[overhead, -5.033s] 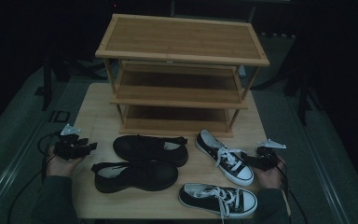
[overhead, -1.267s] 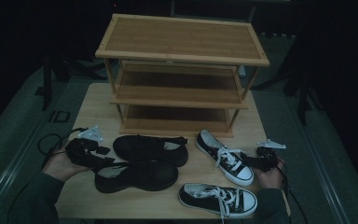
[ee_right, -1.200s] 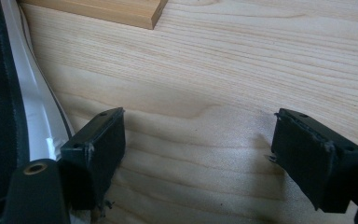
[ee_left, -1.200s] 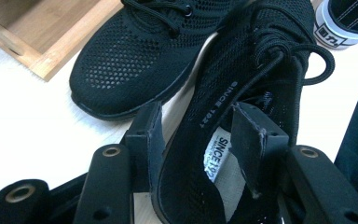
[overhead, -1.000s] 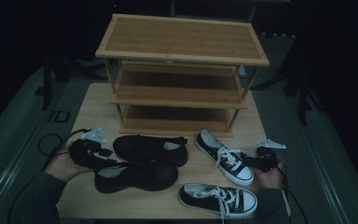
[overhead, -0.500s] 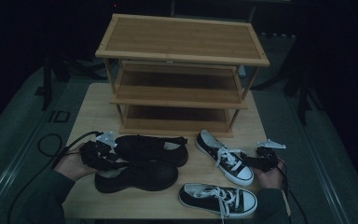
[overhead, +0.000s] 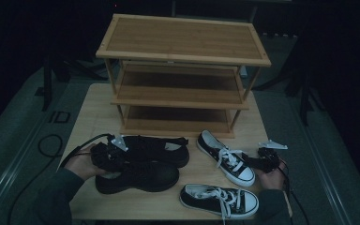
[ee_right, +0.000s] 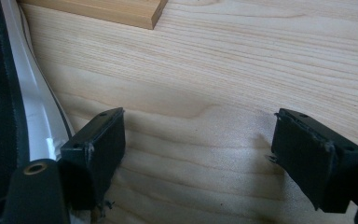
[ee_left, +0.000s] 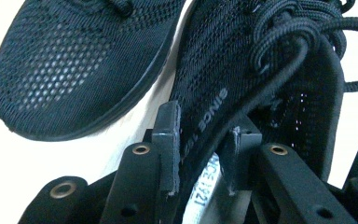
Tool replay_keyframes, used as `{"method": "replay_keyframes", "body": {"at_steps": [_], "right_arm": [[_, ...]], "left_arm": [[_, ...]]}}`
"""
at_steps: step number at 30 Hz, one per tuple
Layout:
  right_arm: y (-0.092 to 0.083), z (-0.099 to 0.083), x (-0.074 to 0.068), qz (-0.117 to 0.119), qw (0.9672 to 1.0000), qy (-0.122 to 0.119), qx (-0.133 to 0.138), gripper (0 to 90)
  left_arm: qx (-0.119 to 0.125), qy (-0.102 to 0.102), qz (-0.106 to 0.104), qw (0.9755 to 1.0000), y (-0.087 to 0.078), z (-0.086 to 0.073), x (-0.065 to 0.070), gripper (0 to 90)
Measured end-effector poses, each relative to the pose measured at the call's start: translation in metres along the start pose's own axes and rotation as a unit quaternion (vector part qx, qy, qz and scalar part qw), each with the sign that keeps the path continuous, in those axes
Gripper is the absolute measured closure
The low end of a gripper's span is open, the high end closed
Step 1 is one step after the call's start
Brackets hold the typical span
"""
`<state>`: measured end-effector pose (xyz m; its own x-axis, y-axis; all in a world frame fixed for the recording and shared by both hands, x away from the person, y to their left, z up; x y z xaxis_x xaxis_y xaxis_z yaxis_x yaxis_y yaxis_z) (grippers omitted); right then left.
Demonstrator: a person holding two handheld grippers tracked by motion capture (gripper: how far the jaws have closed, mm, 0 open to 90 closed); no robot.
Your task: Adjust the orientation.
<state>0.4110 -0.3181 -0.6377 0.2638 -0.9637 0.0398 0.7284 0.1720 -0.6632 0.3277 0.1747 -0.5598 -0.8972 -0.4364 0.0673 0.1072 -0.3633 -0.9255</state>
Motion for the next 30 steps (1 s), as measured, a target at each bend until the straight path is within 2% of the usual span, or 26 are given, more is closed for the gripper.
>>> {"method": "replay_keyframes", "body": {"at_steps": [7,16,20,30], "right_arm": [[0.000,0.000,0.000,0.000,1.0000,0.000,0.000,17.1],[0.000,0.000,0.000,0.000,1.0000,0.000,0.000,17.1],[0.000,0.000,0.000,0.000,1.0000,0.000,0.000,17.1],[0.000,0.000,0.000,0.000,1.0000,0.000,0.000,17.2]], "left_arm": [[-0.002,0.018,0.014,0.9997,0.001,0.002,0.001,84.4],[0.002,0.020,0.012,0.9997,-0.003,-0.005,0.003,87.3],[0.013,0.008,0.005,0.9999,-0.006,-0.012,0.003,87.3],[0.027,-0.012,0.004,0.9995,-0.014,-0.031,0.001,87.2]]}}
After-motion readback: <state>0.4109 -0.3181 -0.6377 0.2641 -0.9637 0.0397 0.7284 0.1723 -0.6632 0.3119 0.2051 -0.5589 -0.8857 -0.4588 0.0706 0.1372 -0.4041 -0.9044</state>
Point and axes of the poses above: each handheld gripper's, and its own axes: y roughly forward along the jaws, z roughly out of its top, x roughly to its right, the point moved 8 cm from there along y, roughly forward along the jaws, and after that the axes turned 4 degrees about -z, right-handed, at the moved point
